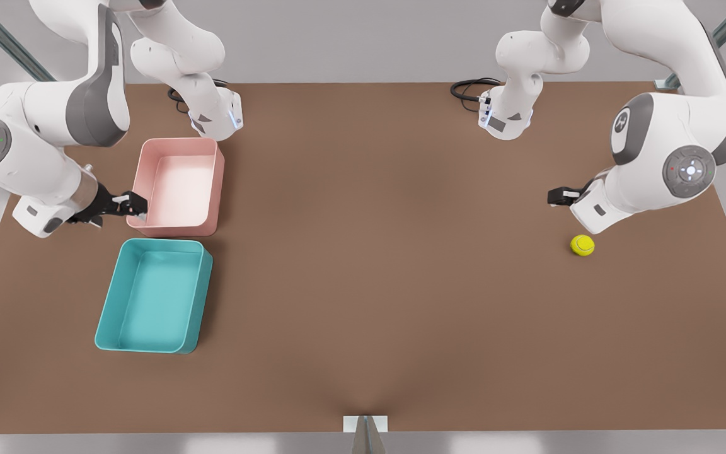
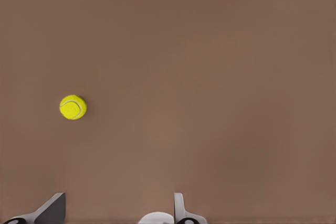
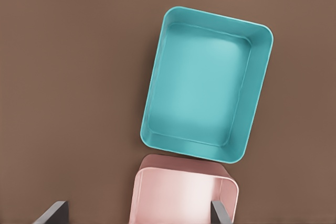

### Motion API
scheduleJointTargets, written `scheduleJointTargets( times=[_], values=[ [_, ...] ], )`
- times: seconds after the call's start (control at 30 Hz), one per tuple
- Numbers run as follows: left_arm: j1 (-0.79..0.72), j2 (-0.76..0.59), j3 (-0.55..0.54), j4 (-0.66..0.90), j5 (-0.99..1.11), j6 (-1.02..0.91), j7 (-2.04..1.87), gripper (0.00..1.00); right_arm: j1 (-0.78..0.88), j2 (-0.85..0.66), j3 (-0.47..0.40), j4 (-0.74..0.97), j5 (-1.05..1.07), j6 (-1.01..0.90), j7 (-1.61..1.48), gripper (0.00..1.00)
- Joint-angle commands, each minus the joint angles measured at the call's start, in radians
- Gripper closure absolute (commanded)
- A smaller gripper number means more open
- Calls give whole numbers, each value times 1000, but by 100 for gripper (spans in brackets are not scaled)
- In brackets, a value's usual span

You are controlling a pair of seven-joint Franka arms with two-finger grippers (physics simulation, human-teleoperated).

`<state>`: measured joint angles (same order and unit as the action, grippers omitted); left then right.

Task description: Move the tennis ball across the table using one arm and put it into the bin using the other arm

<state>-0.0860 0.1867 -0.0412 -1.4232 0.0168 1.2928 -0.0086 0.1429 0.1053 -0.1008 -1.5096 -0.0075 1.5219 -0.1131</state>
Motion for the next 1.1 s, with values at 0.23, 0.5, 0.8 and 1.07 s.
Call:
scheduleJointTargets(
  times=[0.23, 0.5, 0.8, 1.07],
  values=[
    [40, 42, 159, -287, 8, 459, 1051, 79, -9, 11, -11, 12, -63, -12, 44, 0],
    [307, 171, 164, -507, -84, 793, 2538, 79, 23, 30, -5, 61, -65, -57, 44, 0],
    [322, 204, 199, -626, 41, 1043, 2314, 79, 32, 42, 1, 63, -62, -57, 43, 0],
    [328, 273, 235, -688, 98, 1184, 2104, 79, 32, 50, 3, 63, -62, -72, 41, 0]
  ],
)
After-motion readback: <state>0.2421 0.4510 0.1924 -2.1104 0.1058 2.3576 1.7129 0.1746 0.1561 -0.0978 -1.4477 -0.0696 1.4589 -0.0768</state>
